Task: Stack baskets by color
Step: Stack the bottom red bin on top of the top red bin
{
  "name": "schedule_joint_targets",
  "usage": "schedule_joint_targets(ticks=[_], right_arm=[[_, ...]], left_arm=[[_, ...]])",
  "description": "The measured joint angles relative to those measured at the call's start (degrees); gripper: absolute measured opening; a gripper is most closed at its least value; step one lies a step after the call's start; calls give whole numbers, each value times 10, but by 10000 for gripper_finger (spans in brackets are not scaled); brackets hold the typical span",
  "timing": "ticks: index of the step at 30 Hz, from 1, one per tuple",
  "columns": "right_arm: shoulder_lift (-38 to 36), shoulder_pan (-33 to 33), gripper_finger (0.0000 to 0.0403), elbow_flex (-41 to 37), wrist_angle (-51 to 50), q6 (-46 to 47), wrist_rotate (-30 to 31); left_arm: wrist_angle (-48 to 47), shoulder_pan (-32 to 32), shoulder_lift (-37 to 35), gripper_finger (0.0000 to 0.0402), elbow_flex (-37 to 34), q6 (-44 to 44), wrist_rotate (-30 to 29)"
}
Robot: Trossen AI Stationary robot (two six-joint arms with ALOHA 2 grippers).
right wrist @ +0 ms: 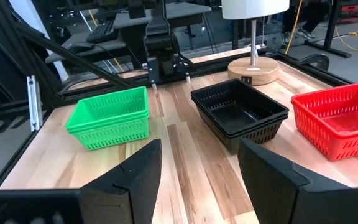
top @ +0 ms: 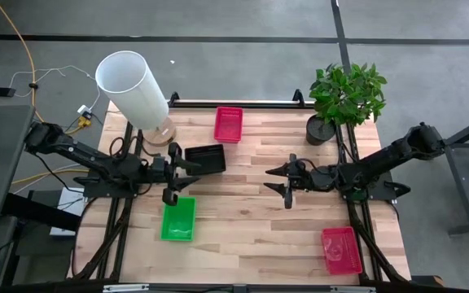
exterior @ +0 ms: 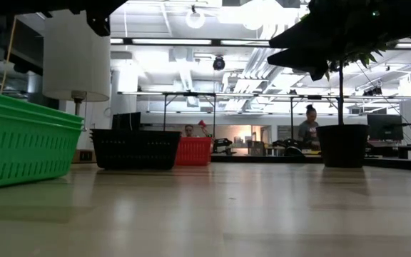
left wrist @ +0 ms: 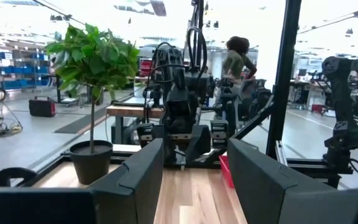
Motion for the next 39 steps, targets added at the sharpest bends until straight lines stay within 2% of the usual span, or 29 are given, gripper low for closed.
schedule_joint_targets(ticks=[4, 6, 9, 13, 16, 19, 26, 33, 39], right_arm=[[0, 0, 199, 5, -9, 1, -2], [0, 0, 199, 40, -71, 23, -36], [5, 6, 199, 136, -301, 57, -116], [39, 38, 199, 260, -629, 134, -153], [65, 79, 199, 304, -785, 212, -177], [83, 128, 199, 312, -872, 298, -212], [87, 244, 199, 279, -935, 490, -317], [87, 328, 199, 254, -931, 558, -323], [87, 358, 199, 178, -829, 606, -323]], left_arm=[[0, 0, 0, 166, 0, 0, 0], [0, 0, 0, 166, 0, 0, 0], [0, 0, 0, 166, 0, 0, 0], [-1, 0, 0, 166, 0, 0, 0], [-9, 0, 0, 166, 0, 0, 0], [-15, 0, 0, 166, 0, 0, 0], [-15, 0, 0, 166, 0, 0, 2], [-18, 0, 0, 166, 0, 3, 2], [-19, 0, 0, 166, 0, 15, -7]])
